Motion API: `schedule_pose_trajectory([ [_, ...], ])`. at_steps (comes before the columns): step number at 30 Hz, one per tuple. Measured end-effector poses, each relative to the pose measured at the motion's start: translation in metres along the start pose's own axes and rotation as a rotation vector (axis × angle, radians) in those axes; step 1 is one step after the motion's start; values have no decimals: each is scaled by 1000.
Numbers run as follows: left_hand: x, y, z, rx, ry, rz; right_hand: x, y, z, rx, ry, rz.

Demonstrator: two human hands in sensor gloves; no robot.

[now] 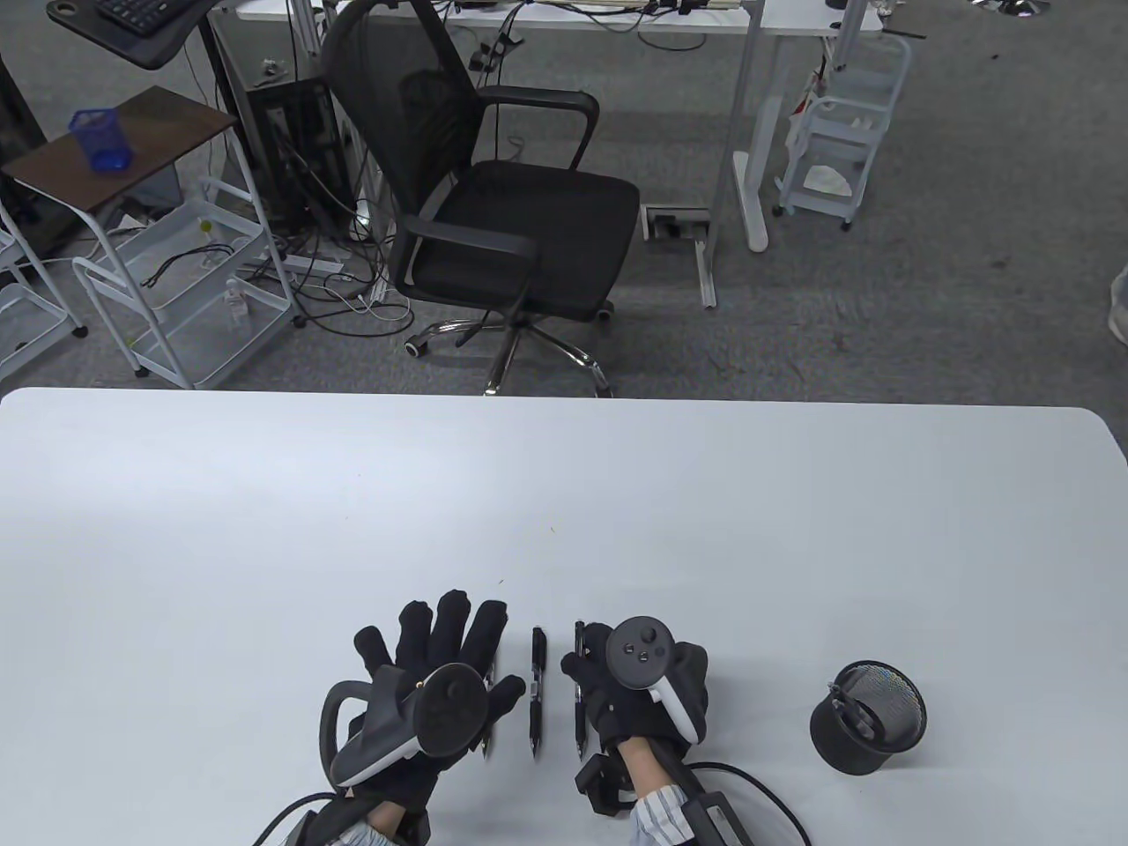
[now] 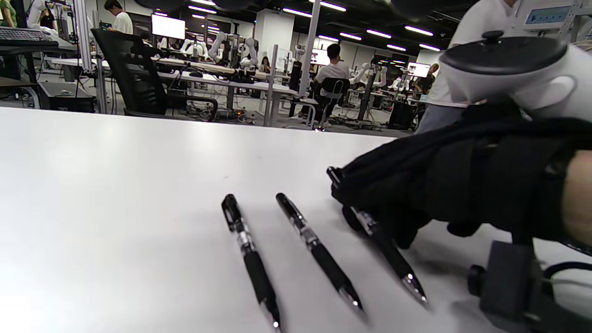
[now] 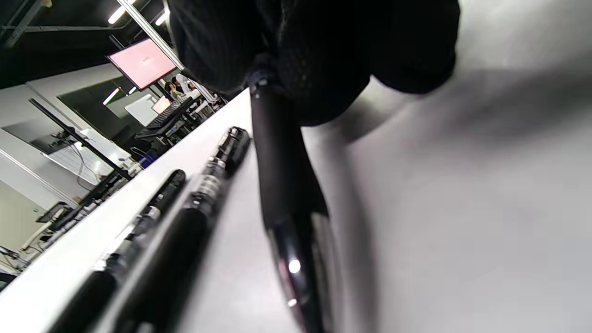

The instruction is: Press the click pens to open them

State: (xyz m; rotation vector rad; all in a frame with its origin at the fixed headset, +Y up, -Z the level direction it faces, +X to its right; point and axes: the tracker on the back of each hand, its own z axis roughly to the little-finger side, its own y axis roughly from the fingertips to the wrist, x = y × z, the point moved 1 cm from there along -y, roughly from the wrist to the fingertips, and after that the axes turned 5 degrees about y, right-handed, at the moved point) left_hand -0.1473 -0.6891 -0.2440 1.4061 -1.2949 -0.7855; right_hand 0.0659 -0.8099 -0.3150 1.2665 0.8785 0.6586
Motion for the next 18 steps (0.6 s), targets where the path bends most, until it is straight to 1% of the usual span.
schedule_pose_trajectory([
  [5, -1, 1, 0, 2, 6, -2, -5, -5, -2, -24, 75, 3],
  [18, -1, 1, 0, 11, 11, 0, -7, -4, -4, -59, 115, -3],
])
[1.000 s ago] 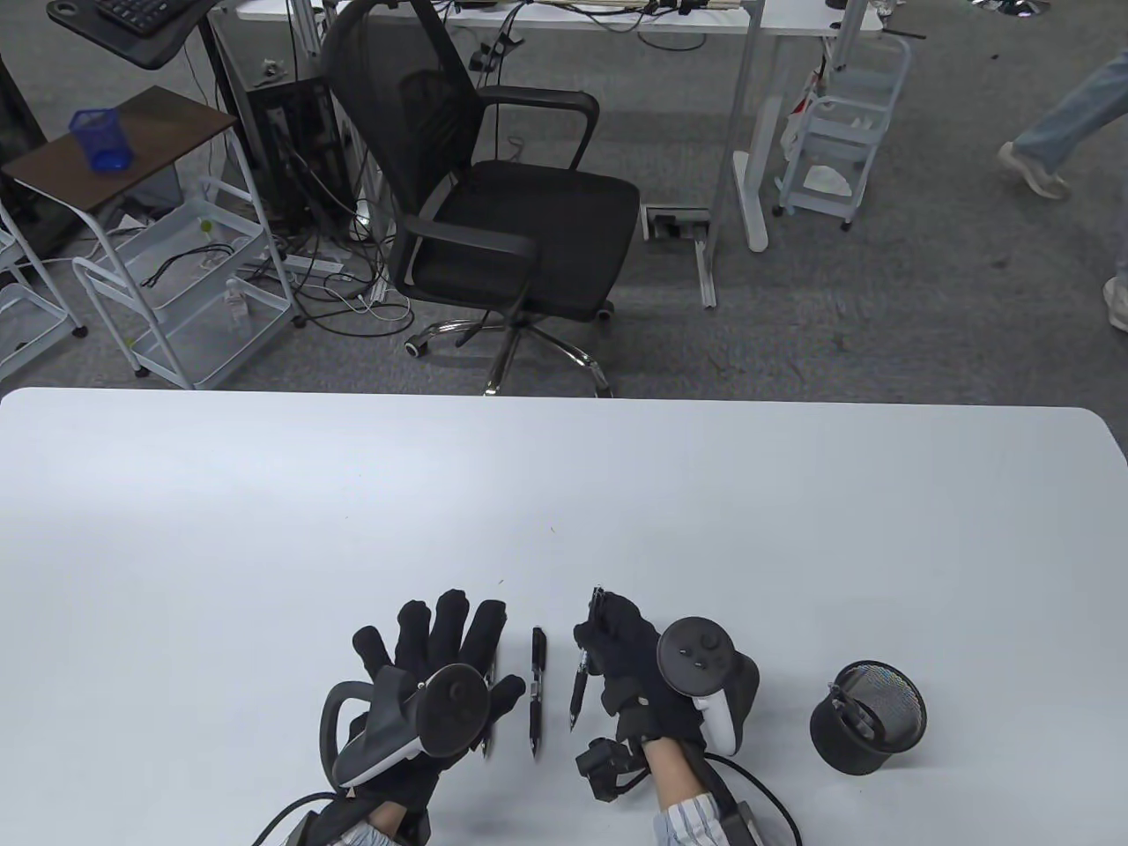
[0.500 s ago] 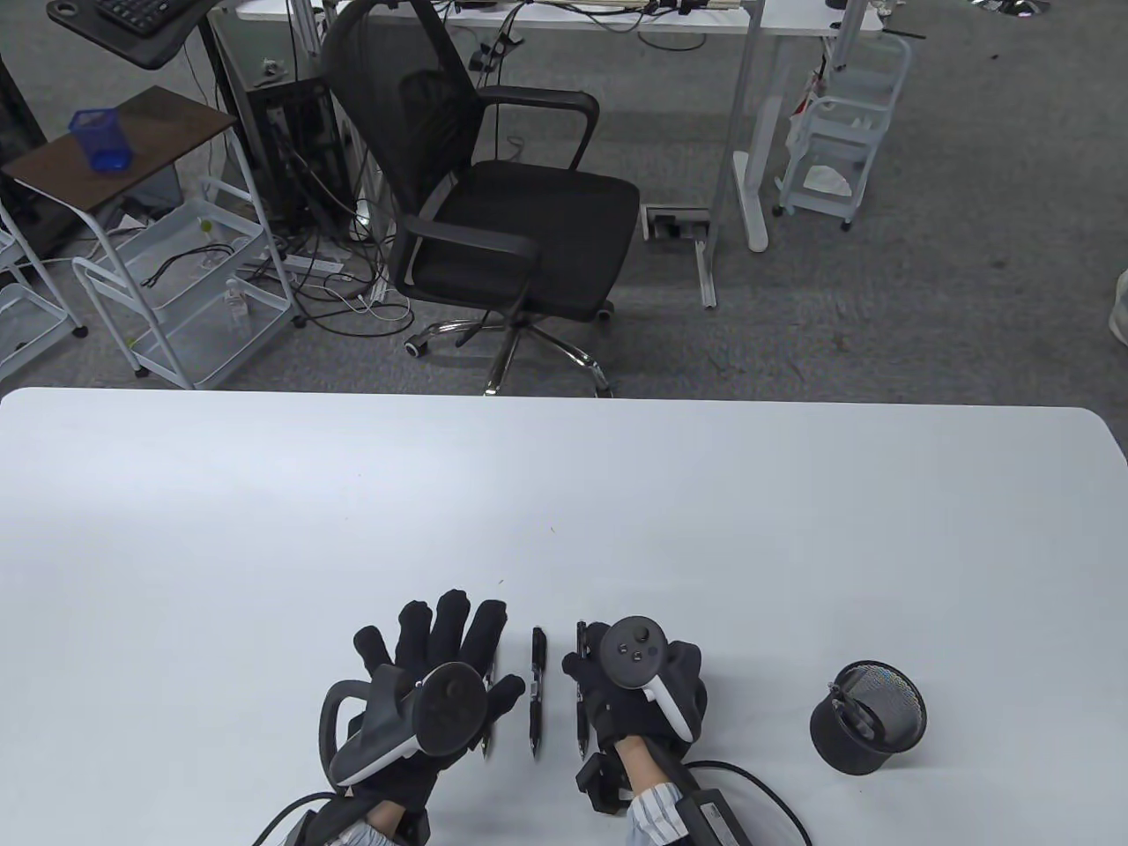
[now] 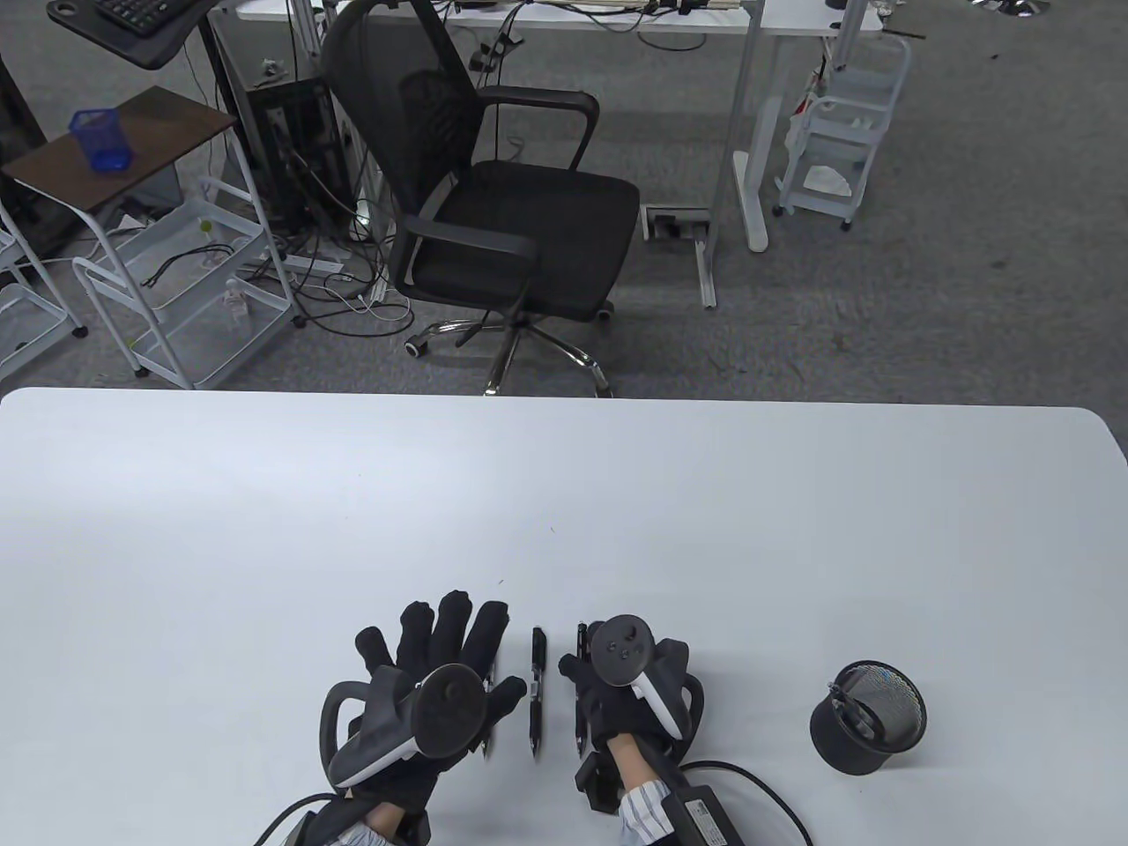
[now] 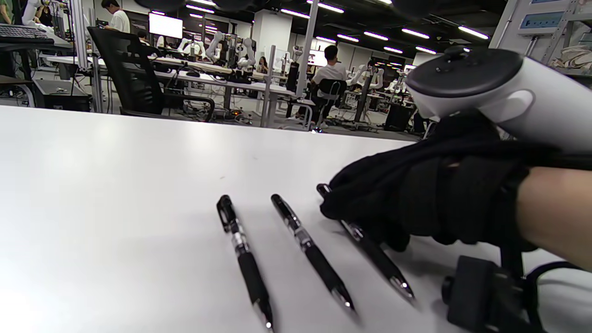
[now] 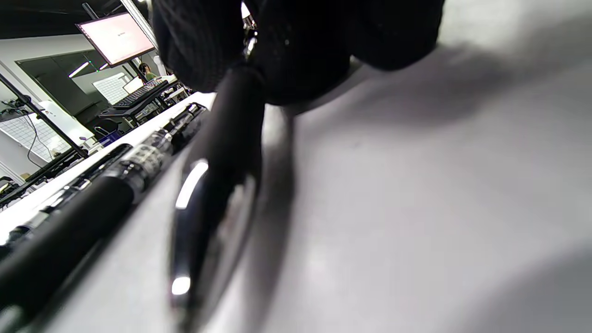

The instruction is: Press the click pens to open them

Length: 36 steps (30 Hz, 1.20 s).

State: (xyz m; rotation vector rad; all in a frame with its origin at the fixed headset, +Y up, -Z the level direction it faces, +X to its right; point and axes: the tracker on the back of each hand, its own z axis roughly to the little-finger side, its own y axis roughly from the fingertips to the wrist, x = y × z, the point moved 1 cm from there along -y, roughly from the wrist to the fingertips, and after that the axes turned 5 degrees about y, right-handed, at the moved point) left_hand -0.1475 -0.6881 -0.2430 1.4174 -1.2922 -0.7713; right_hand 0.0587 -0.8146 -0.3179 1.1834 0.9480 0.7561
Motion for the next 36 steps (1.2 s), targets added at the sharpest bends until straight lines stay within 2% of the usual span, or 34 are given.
schedule_pose_trajectory([
  [16, -2, 1, 1, 5, 12, -10, -1, -1, 1, -28, 14, -22],
  [27, -1, 2, -1, 7, 5, -3, 5, 9, 7, -19, -55, 4],
  [36, 0, 1, -2, 5, -3, 0, 18, 10, 24, -42, -143, 17],
])
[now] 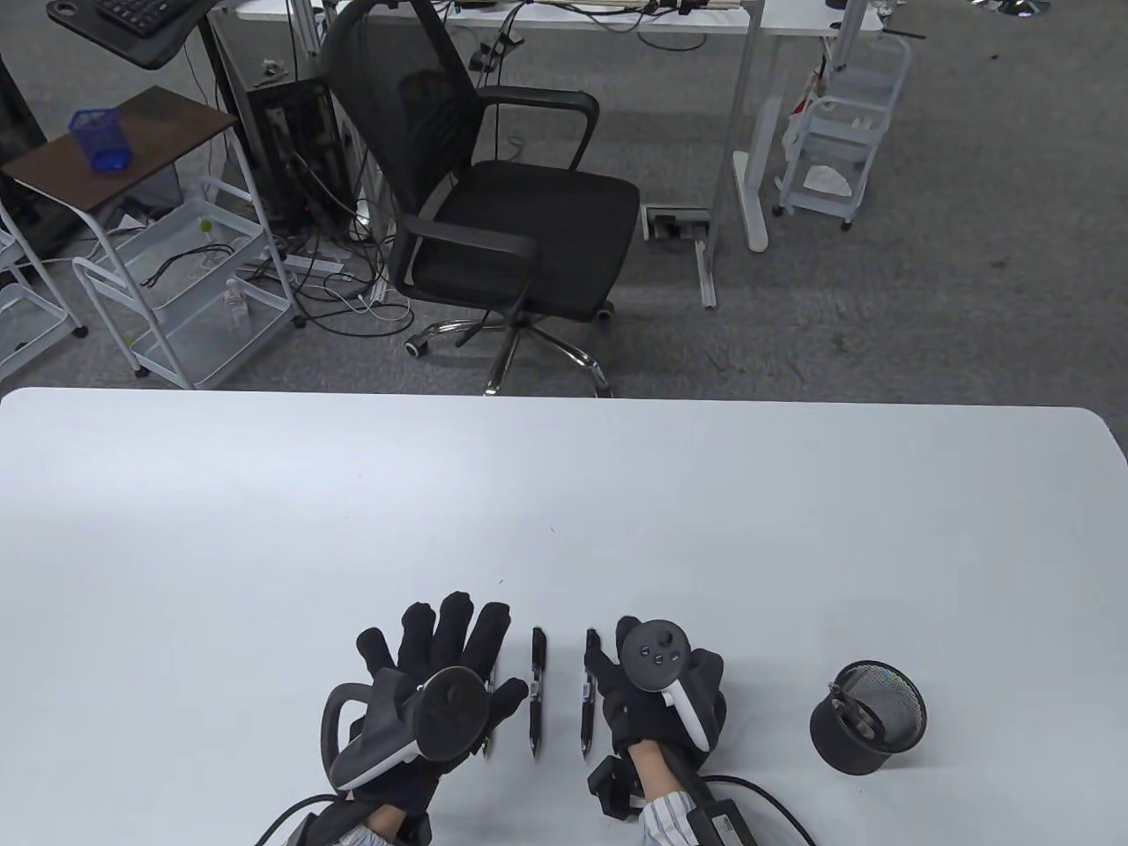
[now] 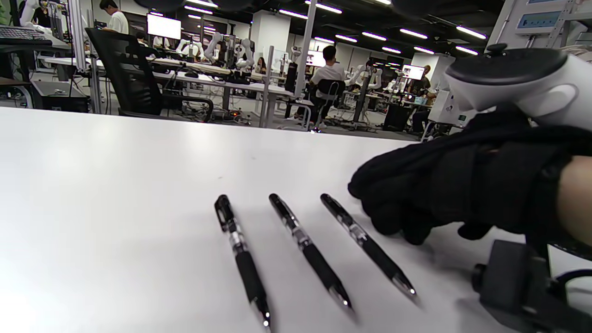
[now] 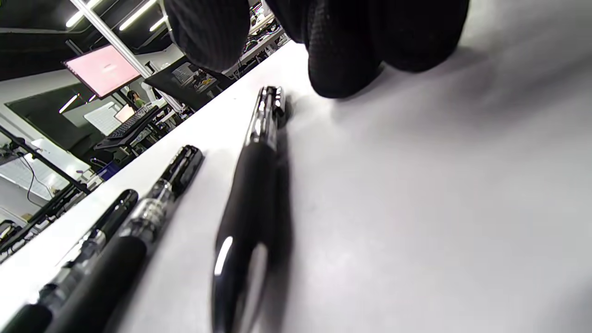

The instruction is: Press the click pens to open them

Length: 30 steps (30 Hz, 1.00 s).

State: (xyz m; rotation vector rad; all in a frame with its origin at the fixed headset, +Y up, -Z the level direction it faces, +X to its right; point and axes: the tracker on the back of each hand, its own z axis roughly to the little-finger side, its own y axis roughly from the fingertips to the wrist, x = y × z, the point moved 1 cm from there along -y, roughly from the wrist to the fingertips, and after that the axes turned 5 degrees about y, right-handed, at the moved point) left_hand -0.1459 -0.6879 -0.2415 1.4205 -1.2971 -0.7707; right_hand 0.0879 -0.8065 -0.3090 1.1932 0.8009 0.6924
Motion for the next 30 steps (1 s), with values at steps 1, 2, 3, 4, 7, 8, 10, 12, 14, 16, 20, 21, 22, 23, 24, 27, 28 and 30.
schedule_pose_trajectory([
  [1, 0, 0, 0, 0, -1, 1, 1, 0, 1, -1, -11, -4],
  [2, 0, 0, 0, -1, -4, 1, 2, 0, 1, -1, -17, -6],
  [3, 0, 0, -1, -3, -7, 1, 4, 1, 1, 2, -24, -7],
  [4, 0, 0, -1, -3, -8, 2, 5, 1, 1, 4, -27, -6],
  [7, 0, 0, -2, -3, -8, 4, 11, 5, -5, 25, -33, 7],
  [8, 0, 0, -2, -3, -11, 4, 13, 6, -7, 32, -30, 14],
  [10, 0, 0, -2, -3, -11, 4, 17, 9, -12, 45, -17, 28],
  [12, 0, 0, -2, -2, -8, 3, 24, 14, -18, 66, -15, 46],
  [14, -1, 0, -2, -1, -5, -1, 34, 21, -24, 92, -26, 67],
  [16, -2, 0, -1, 0, 0, -5, 45, 32, -33, 115, -29, 112],
  [20, -2, 0, -1, 1, 2, -3, 63, 51, -43, 154, 135, 95],
  [21, -2, 0, -1, 2, 7, -2, 72, 56, -45, 150, 180, 81],
  [22, -2, 0, -1, 3, 10, -2, 79, 60, -45, 144, 207, 79],
  [23, -2, 0, 0, 4, 12, -3, 91, 66, -44, 142, 243, 89],
  [24, -3, 0, 0, 4, 13, -4, 105, 71, -42, 142, 275, 110],
  [27, -3, 1, 0, 5, 16, -6, 141, 83, -29, 123, 338, 166],
  [28, -3, 1, 1, 6, 18, -5, 149, 85, -23, 117, 351, 164],
  [30, -3, 1, 1, 7, 22, -3, 167, 90, -4, 96, 359, 146],
])
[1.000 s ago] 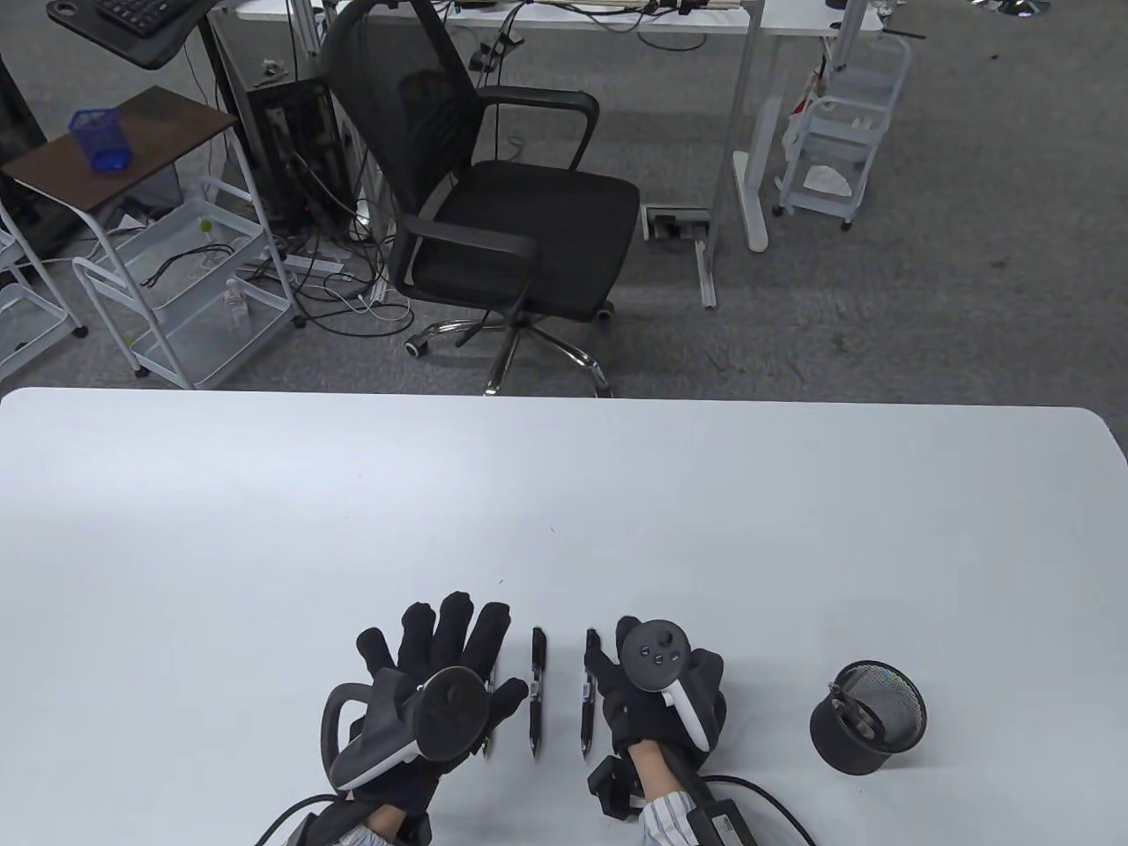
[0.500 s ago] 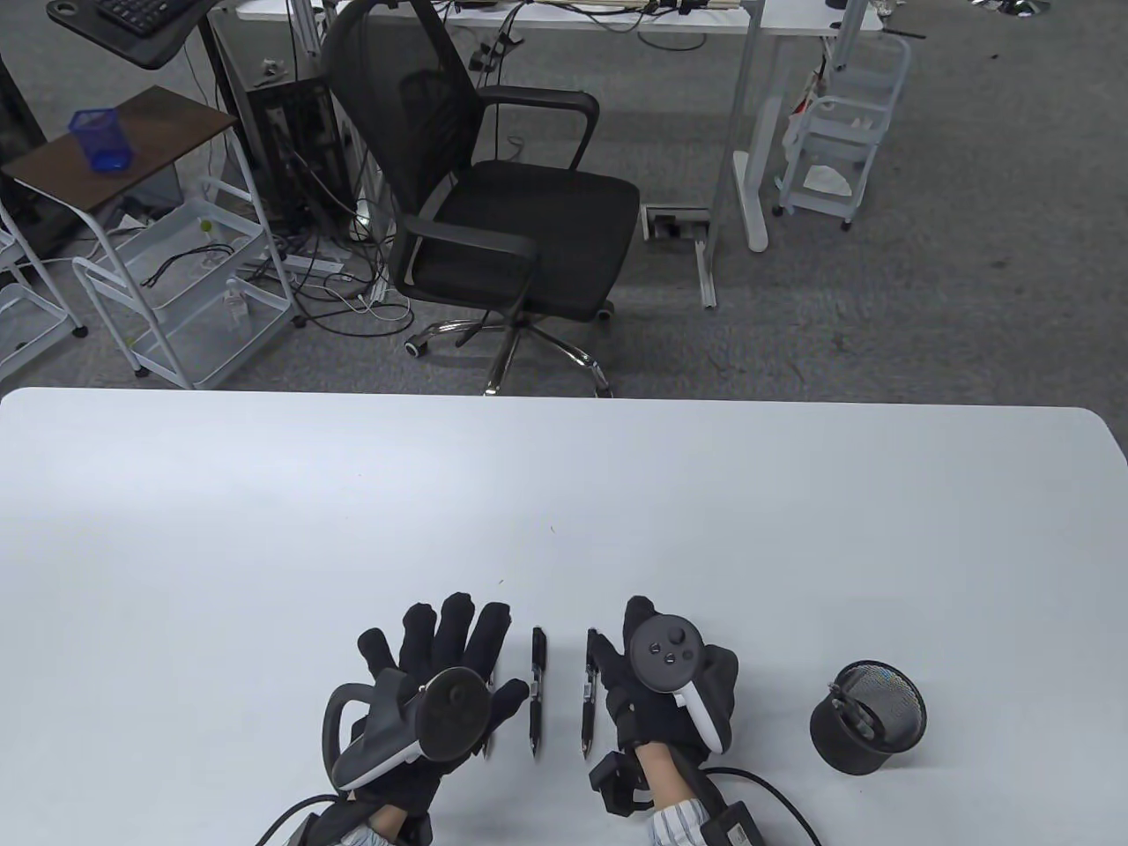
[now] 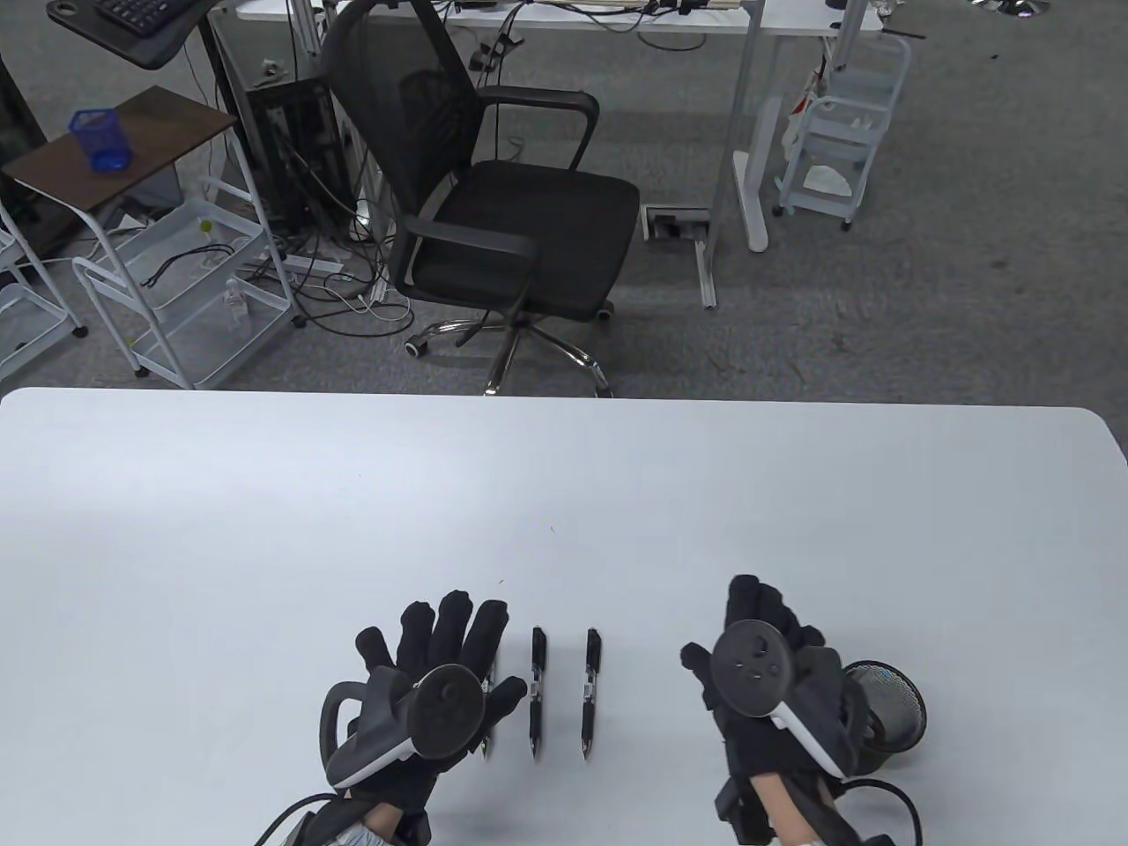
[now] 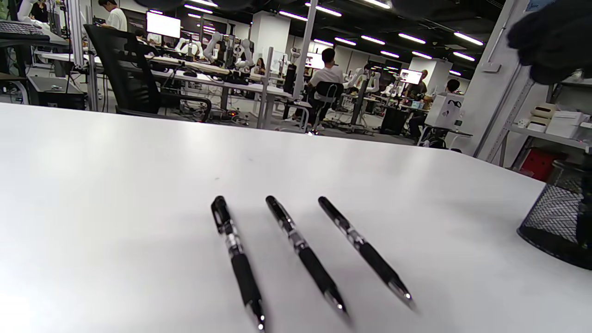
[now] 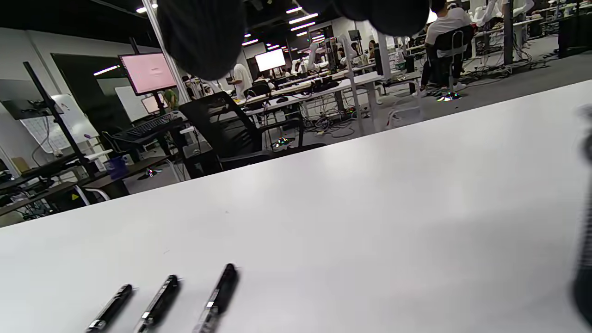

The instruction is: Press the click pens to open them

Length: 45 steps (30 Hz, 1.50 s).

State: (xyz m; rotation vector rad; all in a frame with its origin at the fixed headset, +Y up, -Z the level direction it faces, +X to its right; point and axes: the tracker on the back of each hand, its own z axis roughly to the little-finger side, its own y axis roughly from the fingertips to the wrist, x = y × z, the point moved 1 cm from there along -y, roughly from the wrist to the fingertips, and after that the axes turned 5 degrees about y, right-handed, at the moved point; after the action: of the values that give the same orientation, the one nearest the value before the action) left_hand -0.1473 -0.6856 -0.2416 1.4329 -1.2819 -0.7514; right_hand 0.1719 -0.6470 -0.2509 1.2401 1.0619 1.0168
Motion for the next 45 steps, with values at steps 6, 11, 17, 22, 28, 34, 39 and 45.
schedule_pose_trajectory([
  [6, 0, 0, 0, -2, 2, 3, -10, 15, 63, -15, -51, -124],
  [11, 0, 0, 0, -2, -2, 4, -29, 16, 98, -81, -107, -126],
  [17, 1, -2, 0, -3, -7, 8, -47, 17, 120, -129, -133, -140],
  [22, 3, -3, 0, -6, -10, 15, -54, 15, 125, -145, -117, -121],
  [28, 2, -3, 0, -8, -10, 15, -59, 13, 125, -152, -106, -108],
  [34, 3, -3, -1, -9, -15, 17, -62, 14, 124, -165, -90, -71],
  [39, 2, -3, -1, -9, -14, 15, -61, 15, 124, -173, -80, -59],
  [45, 2, -3, -1, -9, -14, 17, -62, 16, 125, -172, -93, -29],
])
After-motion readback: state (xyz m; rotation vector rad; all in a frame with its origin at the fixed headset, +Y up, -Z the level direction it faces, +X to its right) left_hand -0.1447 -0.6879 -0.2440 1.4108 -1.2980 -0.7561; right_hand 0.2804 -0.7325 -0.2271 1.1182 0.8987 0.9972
